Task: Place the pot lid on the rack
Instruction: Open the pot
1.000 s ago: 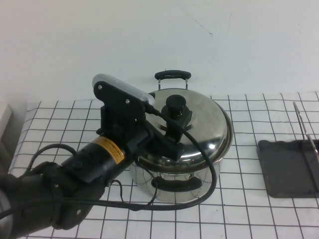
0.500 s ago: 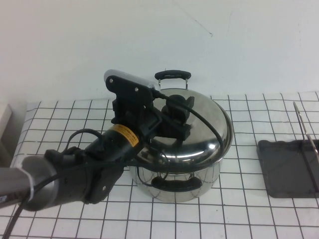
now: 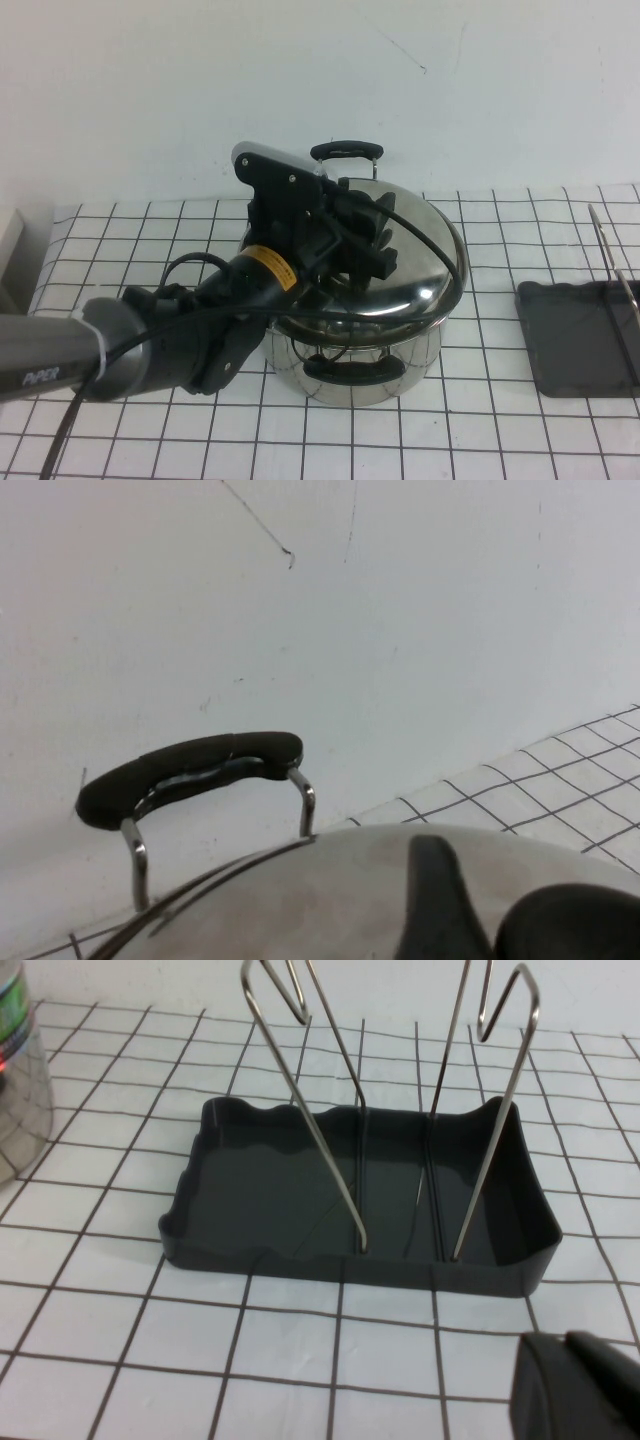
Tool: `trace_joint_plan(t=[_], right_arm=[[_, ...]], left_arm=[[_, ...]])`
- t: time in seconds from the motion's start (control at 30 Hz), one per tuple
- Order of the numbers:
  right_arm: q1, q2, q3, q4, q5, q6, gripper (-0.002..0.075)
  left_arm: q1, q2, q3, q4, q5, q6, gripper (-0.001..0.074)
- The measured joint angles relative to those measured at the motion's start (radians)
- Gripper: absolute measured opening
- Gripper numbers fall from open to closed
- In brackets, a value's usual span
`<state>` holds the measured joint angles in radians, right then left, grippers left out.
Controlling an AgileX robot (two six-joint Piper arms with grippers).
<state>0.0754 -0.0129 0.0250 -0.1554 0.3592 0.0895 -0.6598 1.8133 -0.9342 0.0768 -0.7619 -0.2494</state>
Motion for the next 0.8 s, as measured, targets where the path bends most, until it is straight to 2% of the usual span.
trace_joint_plan(t=[0.07,0.1,0.3,0.53,0.63,0.8], right_arm=[[0.0,0.0,0.0,0.0,0.0,0.0,-0.0003],[0.0,0.0,0.0,0.0,0.0,0.0,-0.0003],[0.0,0.0,0.0,0.0,0.0,0.0,-0.0003],[0.0,0.0,0.0,0.0,0.0,0.0,-0.0003],[0.0,0.0,0.0,0.0,0.0,0.0,-0.0003],[0.0,0.0,0.0,0.0,0.0,0.0,-0.0003]], left_arm=[[0.0,0.002,-0.011,0.012,0.013,-0.003,0.0329],[0.0,0.002,-0.014,0.021,0.019,-0.005,0.0314],[0.002,-0.03,-0.027,0.115,0.07,-0.017,0.0316],[0.002,-0.283,-0.027,0.265,0.207,-0.055,0.0316],[0.002,-0.388,-0.027,0.321,0.255,-0.167,0.0315],[0.002,-0.474,-0.027,0.473,0.278,-0.457,0.0315]])
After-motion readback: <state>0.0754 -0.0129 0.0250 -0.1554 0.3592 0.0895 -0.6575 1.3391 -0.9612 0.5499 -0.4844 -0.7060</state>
